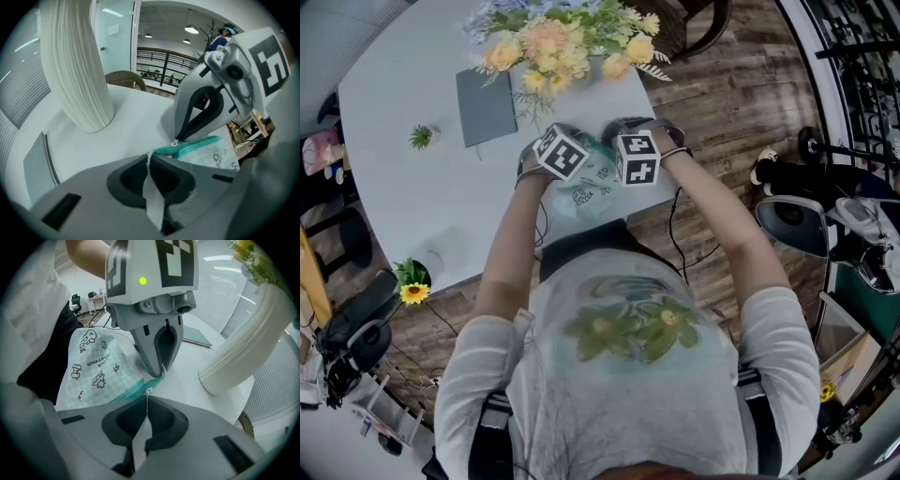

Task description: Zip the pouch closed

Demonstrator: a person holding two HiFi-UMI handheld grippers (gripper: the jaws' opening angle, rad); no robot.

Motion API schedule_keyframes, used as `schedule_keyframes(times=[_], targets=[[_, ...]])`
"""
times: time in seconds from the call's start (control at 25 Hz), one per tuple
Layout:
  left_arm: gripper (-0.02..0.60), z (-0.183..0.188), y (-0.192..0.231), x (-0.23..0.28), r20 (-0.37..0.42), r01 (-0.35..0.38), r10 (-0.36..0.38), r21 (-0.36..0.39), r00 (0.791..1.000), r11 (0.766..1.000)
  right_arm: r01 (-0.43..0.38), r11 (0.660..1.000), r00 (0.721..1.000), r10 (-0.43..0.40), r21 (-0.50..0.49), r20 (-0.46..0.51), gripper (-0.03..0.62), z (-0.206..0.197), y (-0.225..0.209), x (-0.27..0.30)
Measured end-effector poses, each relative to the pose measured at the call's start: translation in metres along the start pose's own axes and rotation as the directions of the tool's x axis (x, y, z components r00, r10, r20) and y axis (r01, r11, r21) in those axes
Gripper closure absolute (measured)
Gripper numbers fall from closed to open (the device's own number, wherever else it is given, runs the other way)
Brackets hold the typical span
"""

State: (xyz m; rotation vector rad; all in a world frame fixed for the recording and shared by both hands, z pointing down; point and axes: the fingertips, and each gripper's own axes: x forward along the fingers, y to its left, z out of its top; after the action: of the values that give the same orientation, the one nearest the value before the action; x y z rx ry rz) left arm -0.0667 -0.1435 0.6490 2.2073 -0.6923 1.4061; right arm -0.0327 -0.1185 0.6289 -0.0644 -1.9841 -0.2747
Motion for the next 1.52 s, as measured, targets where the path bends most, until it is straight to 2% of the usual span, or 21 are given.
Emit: schedule_keyframes(times=[1.52], targets=[[0.558,-0.001,-0.001,-0.001,0.014,-0.032,0.032,0.001,0.999,0.999,-0.010,1.000,1.000,0.010,-0.006,-0.019,0.574,-0.007,0.018,-0.005]])
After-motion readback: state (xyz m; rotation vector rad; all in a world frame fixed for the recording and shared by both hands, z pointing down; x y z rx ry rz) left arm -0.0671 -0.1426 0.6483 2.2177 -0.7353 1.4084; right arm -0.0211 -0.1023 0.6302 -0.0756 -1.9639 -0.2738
